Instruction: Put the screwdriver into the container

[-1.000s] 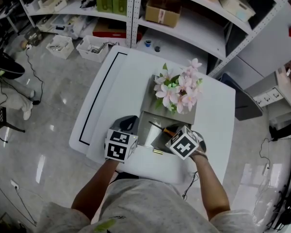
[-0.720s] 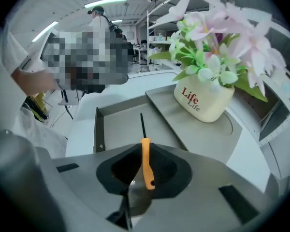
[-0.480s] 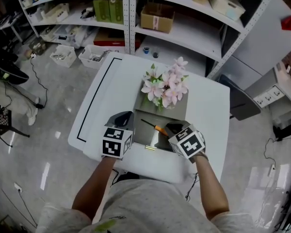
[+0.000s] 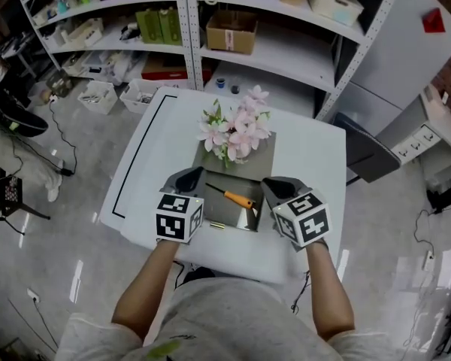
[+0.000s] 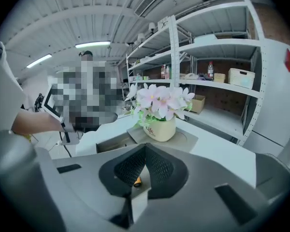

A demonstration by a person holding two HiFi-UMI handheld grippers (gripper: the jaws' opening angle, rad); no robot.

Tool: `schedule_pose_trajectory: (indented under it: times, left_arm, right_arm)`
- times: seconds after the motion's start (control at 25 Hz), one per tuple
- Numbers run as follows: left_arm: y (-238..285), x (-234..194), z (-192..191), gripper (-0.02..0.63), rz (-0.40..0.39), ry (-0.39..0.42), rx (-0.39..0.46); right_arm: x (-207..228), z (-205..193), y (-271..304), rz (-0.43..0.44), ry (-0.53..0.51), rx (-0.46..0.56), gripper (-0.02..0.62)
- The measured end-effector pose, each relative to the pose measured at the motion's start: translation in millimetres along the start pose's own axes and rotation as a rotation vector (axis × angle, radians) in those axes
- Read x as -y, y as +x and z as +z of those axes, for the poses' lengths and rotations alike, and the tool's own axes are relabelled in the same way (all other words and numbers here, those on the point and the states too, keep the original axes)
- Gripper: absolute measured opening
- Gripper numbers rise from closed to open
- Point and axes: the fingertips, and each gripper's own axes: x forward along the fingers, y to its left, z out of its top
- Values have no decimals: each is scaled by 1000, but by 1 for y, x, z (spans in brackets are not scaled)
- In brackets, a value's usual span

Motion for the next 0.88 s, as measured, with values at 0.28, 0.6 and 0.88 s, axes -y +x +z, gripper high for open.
schedule_pose_trajectory:
  times: [0.28,0.6,0.88]
  left_arm:
    - [1,24,6,5,-3,5,3]
    - [0,35,6,5,2,27,0]
    - [-1,33,6,5,8,30,-2]
  right_arm:
    - [21,10,-33,-28,105,147,5]
    - [29,8,-41,-34,129,185,5]
    - [28,6,-37,-27,126,184,5]
